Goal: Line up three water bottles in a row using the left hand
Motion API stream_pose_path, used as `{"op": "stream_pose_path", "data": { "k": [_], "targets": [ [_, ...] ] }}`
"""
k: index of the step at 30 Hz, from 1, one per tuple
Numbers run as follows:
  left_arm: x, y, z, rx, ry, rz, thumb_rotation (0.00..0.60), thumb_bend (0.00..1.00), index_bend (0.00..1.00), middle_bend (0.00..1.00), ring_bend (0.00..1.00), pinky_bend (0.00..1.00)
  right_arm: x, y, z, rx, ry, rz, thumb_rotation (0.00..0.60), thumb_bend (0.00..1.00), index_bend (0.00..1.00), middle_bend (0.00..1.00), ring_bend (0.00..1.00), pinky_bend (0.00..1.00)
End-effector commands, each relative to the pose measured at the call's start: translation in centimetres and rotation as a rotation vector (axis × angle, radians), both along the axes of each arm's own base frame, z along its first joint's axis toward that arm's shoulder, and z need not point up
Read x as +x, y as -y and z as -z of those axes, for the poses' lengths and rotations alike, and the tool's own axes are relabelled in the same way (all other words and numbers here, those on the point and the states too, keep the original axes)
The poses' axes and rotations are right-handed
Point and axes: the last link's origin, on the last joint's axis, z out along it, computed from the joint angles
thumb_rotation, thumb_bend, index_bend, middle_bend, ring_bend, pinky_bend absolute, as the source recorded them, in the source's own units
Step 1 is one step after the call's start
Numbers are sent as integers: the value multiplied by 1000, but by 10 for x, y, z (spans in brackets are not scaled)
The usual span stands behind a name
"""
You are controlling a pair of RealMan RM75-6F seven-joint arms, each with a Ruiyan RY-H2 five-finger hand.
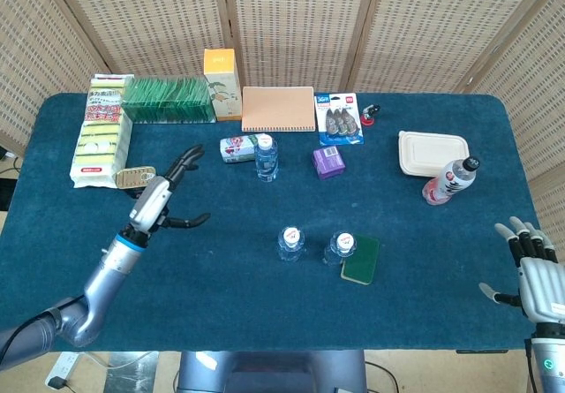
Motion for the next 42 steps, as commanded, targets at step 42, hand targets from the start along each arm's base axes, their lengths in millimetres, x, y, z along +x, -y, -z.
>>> {"op": "stream_pose_path", "data": {
  "k": [42],
  "targets": [
    [82, -85, 103, -163, 18, -320, 600, 105, 0, 0, 0, 14, -13, 7, -4, 22, 45, 50, 600, 0, 133, 62, 2, 0]
  ]
}}
